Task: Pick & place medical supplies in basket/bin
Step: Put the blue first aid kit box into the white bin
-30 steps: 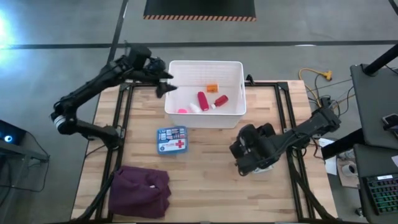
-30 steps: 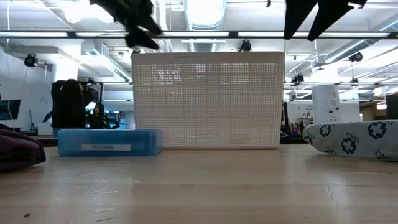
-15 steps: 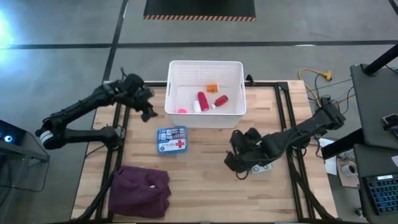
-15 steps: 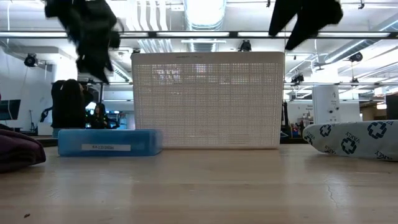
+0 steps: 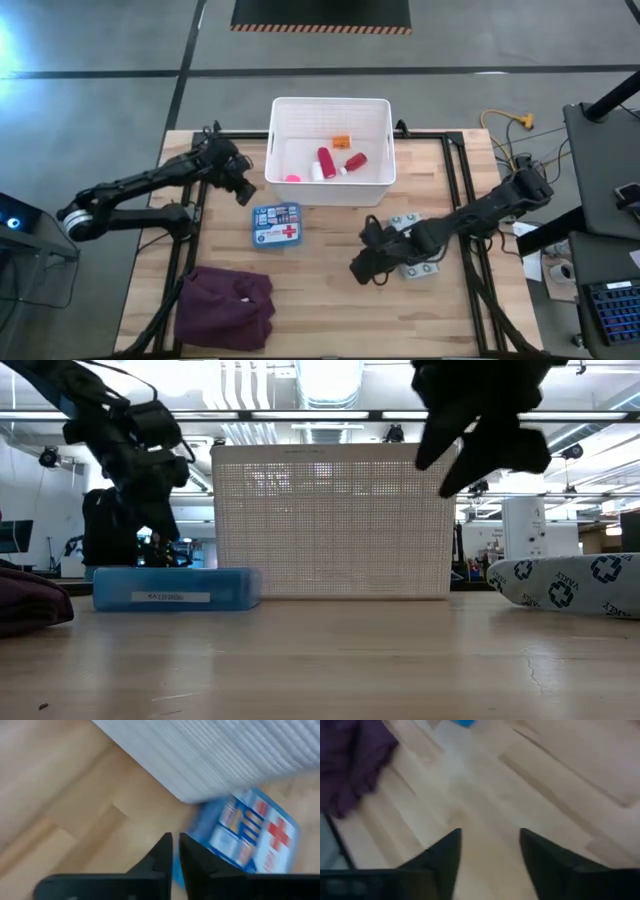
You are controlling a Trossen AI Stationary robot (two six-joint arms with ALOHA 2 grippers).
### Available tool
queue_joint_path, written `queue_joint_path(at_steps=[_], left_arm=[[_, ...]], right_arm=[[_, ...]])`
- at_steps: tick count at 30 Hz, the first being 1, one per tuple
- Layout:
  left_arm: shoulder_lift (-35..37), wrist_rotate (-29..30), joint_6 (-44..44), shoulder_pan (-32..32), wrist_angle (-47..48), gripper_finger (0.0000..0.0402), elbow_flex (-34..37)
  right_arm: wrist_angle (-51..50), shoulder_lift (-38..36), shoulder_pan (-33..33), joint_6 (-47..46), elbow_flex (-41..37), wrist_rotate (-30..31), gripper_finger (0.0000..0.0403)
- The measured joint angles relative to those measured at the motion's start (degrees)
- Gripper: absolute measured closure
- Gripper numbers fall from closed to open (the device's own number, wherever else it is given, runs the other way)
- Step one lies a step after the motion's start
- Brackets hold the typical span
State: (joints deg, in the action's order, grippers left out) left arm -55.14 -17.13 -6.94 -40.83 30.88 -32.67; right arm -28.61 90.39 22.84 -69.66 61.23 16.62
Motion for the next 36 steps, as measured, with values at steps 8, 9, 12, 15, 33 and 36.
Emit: queue_joint_path(at_steps=[8,9,12,15,33,36], left_arm=[[-10.66,0.70,-1.39,-0.03,-3.31,0.0394,1.31],[-11.99,0.66,-1.67,-0.03,-4.56,0.0394,1.31],[-15.32,0.57,-1.75,0.02,-6.36,0.0394,1.15],[-17.70,-2.26,-1.75,0.02,-7.27,0.0394,1.09],[-16.81,-3.60,-29.95,25.65,-26.23,0.0394,8.63],[-16.99,-0.35,-34.03,30.26,-26.39,0.0394,8.70]], right_arm=[[13.34,3.83,-1.00,-3.90,-3.43,-0.17,0.0381],[13.14,4.59,-1.20,-4.12,-3.14,0.02,0.0387],[13.17,7.18,-2.09,-4.65,-1.23,0.14,0.0389],[13.36,9.83,-3.17,-4.11,0.99,0.23,0.0390],[17.66,14.89,-9.23,3.88,4.74,-0.01,0.0390],[17.86,14.84,-9.20,3.89,4.74,-0.04,0.0390]])
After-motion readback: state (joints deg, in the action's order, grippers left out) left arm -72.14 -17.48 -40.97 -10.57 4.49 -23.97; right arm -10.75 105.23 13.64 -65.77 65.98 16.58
